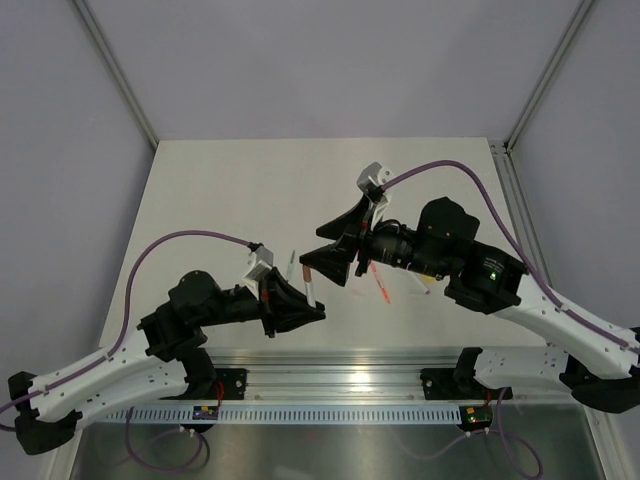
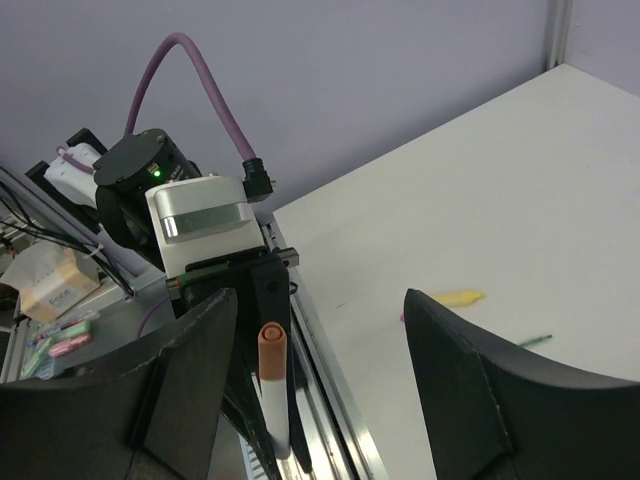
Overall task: Insert the pens into the pen caps
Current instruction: Press the pen cap onto the pen.
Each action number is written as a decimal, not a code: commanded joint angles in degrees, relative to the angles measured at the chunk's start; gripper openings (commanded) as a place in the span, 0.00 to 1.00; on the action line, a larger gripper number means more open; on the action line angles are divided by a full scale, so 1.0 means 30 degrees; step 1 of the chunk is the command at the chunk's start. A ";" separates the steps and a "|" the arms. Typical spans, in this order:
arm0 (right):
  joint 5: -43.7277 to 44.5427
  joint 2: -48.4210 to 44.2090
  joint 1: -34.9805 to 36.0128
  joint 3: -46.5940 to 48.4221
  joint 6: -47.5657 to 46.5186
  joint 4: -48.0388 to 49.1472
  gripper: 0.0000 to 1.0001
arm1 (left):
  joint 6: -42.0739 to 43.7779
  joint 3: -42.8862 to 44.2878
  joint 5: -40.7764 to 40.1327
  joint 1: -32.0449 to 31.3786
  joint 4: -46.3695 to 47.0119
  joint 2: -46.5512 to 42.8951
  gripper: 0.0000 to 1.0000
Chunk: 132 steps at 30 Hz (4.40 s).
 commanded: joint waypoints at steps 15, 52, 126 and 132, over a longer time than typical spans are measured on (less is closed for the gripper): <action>-0.3106 0.0002 -0.0158 -0.2238 0.1345 0.3892 0.60 | -0.0166 0.0938 0.0654 -0.0006 0.0499 0.0519 0.00; -0.1499 -0.0320 -0.0099 -0.4348 0.3221 0.4246 0.00 | 0.0478 0.0527 -0.1453 -0.0006 -0.0086 0.0166 0.00; 0.6149 -0.0468 0.7166 -0.9271 0.9079 -0.1084 0.00 | 0.2968 0.5947 -0.4033 0.0053 -0.2812 0.2687 0.00; 0.6708 -0.0787 0.7606 -0.9794 0.9694 -0.0770 0.00 | 0.2852 0.5831 -0.4034 0.0111 -0.2285 0.2804 0.00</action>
